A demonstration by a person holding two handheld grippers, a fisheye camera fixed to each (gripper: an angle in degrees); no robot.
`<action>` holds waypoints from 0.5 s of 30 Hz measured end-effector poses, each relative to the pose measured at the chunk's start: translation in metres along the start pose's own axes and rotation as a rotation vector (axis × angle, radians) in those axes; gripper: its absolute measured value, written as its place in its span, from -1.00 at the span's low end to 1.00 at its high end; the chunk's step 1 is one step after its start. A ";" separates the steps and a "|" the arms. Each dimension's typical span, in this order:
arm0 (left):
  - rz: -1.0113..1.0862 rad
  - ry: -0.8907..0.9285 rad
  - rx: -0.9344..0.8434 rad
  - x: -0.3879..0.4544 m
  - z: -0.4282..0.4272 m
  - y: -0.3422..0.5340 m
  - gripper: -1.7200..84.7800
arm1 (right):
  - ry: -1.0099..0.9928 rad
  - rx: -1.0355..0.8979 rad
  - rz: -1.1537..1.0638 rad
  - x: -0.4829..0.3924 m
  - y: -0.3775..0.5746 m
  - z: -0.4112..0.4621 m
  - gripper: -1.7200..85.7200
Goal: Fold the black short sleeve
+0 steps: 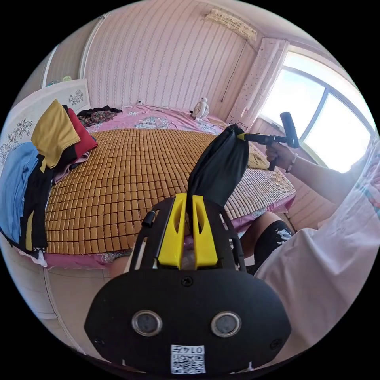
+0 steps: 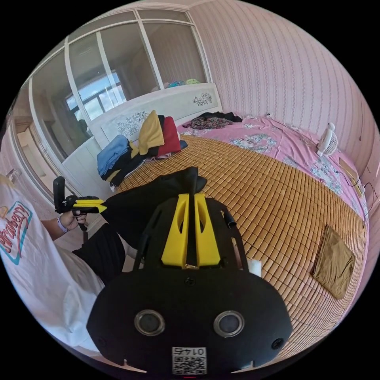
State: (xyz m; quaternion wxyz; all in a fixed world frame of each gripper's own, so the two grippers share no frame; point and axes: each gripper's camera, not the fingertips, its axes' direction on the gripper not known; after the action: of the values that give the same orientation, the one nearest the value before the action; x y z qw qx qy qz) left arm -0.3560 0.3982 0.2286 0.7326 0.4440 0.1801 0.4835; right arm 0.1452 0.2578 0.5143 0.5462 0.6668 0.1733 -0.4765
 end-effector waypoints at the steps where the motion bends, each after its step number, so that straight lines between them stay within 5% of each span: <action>1: -0.006 -0.004 0.017 -0.002 -0.006 0.001 -0.95 | -0.011 0.012 -0.039 -0.007 -0.018 -0.001 -0.94; 6: -0.094 -0.038 0.194 -0.048 -0.054 -0.003 -0.94 | -0.016 0.013 -0.304 -0.048 -0.134 0.023 -0.93; 11: -0.214 -0.198 0.362 -0.133 -0.105 -0.041 -0.89 | -0.040 0.065 -0.661 -0.159 -0.358 0.086 -0.89; 15: -0.457 -0.313 0.476 -0.239 -0.142 -0.063 -0.72 | 0.006 0.060 -0.649 -0.261 -0.507 0.159 -0.79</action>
State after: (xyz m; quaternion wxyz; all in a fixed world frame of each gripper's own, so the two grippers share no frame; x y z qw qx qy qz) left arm -0.5312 0.2497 0.0603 0.7167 0.6188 0.2680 0.1780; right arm -0.4333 0.3649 0.4520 0.3452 0.5941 0.3642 -0.6287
